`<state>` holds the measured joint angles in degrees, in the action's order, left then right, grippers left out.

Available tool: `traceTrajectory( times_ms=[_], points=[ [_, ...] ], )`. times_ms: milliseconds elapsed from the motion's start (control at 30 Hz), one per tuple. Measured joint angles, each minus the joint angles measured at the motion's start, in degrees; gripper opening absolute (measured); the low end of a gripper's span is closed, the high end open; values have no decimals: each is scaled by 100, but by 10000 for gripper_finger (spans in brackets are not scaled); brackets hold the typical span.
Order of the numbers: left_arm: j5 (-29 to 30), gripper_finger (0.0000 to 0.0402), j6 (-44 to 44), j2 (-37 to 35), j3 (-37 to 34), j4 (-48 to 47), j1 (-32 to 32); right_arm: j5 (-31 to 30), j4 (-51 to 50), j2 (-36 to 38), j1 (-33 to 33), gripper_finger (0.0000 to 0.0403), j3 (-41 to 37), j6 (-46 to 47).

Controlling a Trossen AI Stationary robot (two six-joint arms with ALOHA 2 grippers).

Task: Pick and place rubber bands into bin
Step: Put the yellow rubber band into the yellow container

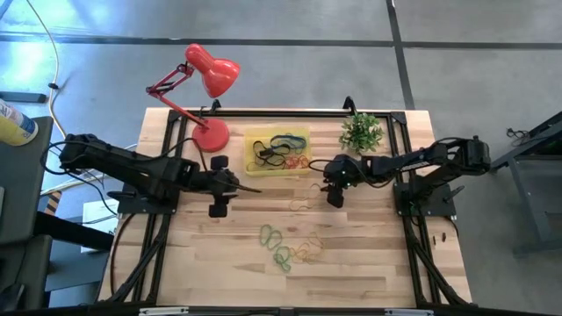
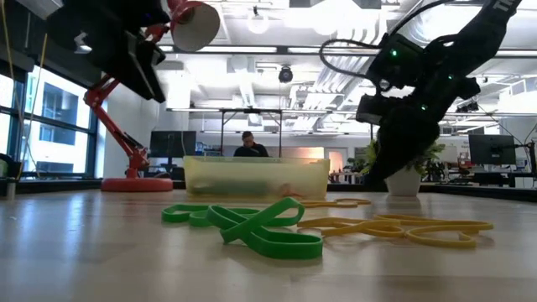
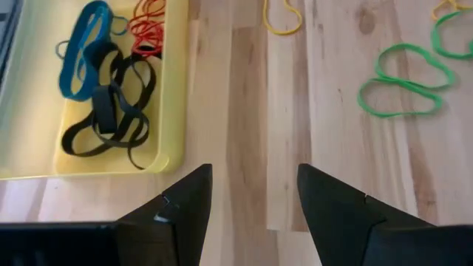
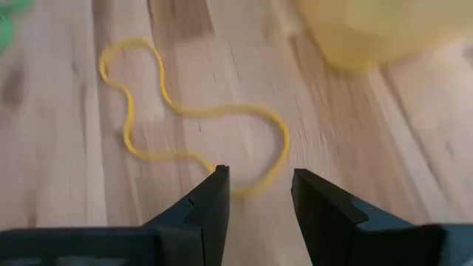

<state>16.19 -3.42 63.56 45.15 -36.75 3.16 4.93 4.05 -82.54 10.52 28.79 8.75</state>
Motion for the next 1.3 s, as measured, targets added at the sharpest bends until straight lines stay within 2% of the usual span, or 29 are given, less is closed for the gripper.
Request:
traceTrajectory(
  times_ms=[133,367,533,900,1067,1300],
  points=[
    [155,189,112,-17,0,96,-17,-11,-39,-144,-4,138,289,-188],
    [207,189,164,-17,0,121,-15,-294,-1479,-1084,94,138,1304,-629],
    [203,189,72,-17,0,113,-13,-96,-1719,-1528,199,138,1711,-639],
    [181,189,13,-15,0,102,-13,-186,-2437,-1674,191,133,1965,-545],
    [248,189,42,-15,0,102,-13,-192,-2696,-1674,188,97,1959,-274],
    [249,188,57,-15,0,104,-13,-60,-2843,-1676,190,8,1949,-143]
  ],
)
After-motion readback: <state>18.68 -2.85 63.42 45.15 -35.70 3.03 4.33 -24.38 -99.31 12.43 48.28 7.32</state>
